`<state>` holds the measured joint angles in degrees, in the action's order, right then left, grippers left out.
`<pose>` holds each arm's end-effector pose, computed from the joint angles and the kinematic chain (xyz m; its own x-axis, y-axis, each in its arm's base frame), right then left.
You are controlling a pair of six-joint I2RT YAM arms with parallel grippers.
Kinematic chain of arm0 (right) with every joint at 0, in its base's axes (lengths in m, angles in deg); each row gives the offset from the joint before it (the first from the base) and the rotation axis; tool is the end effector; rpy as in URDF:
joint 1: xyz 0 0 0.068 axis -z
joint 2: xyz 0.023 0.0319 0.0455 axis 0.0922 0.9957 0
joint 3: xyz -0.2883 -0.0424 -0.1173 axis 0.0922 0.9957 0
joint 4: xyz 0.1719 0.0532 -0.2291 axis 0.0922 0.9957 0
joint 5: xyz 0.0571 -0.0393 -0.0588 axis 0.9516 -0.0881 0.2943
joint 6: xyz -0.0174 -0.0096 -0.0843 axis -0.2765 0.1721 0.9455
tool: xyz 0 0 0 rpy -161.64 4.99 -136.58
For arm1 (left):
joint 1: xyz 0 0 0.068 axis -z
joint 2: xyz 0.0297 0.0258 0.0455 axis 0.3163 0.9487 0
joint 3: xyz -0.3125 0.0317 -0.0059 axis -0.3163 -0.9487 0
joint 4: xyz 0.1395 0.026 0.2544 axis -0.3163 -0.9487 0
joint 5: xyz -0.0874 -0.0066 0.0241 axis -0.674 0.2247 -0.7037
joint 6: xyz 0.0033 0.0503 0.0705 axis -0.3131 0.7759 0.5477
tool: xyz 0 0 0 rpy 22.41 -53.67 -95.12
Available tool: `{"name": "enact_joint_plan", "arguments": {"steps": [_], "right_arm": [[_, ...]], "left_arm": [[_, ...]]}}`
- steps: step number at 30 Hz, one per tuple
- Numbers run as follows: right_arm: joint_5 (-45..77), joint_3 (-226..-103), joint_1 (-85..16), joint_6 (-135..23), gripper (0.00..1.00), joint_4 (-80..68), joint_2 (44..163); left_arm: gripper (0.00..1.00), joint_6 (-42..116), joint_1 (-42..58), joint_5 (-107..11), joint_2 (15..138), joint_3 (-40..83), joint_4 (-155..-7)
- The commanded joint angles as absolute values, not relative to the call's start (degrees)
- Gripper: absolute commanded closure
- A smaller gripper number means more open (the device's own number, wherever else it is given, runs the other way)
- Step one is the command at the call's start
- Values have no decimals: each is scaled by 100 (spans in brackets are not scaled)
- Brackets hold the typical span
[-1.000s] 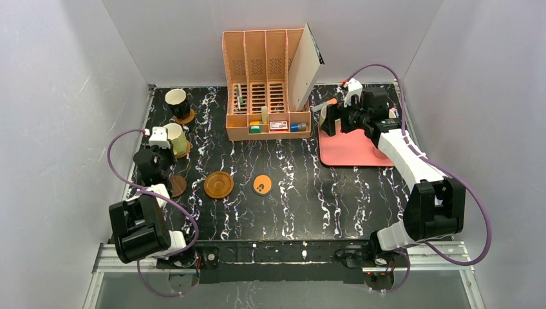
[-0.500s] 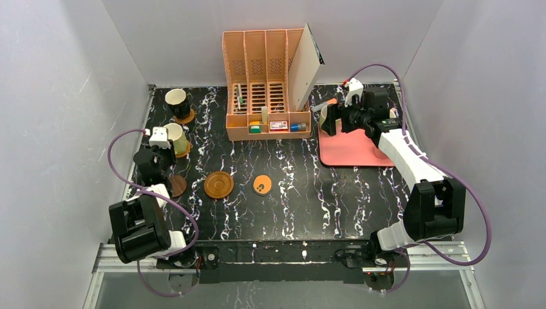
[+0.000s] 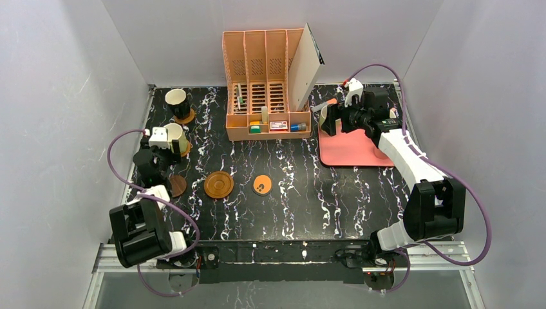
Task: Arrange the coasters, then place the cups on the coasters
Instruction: Place the cup on the coaster.
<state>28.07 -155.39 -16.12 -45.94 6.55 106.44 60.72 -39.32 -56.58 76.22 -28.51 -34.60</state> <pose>0.3835 0.0997 0.3191 -0.4714 -0.1441 -0.8700 -0.4894 0.8635 0.1221 0.2907 0.0868 0.2131 -0.0880 0.1848 -0.9788 -0.0507 0.9805 0.1897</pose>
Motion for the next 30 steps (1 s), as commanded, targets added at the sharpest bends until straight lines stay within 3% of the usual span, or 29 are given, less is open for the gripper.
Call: {"name": "enact_joint_plan", "arguments": {"steps": [1, 4, 5, 17, 22, 30], "right_arm": [[2897, -15551, -1570, -4565, 2, 569, 10527], [2904, -15547, -1562, -4569, 2, 566, 10523], [2909, -15548, -1558, -4572, 2, 568, 10520], [2829, -15551, -1478, -4565, 2, 569, 10544], [2717, -15547, -1386, -4528, 2, 551, 10585], [2578, -15480, -1004, -4401, 2, 463, 10604]], "left_arm": [[25, 6199, -3978, -5529, 7212, -2983, -3543], [4, 6258, -3987, -5494, 7041, -3051, -3680], [2, 6276, -3996, -5479, 6980, -3067, -3714], [2, 6340, -4164, -5430, 5304, -2836, -5380], [2, 6327, -4164, -5962, 4372, -2412, -6638], [2, 6631, -4164, -6642, 4086, -1564, -9067]]}}
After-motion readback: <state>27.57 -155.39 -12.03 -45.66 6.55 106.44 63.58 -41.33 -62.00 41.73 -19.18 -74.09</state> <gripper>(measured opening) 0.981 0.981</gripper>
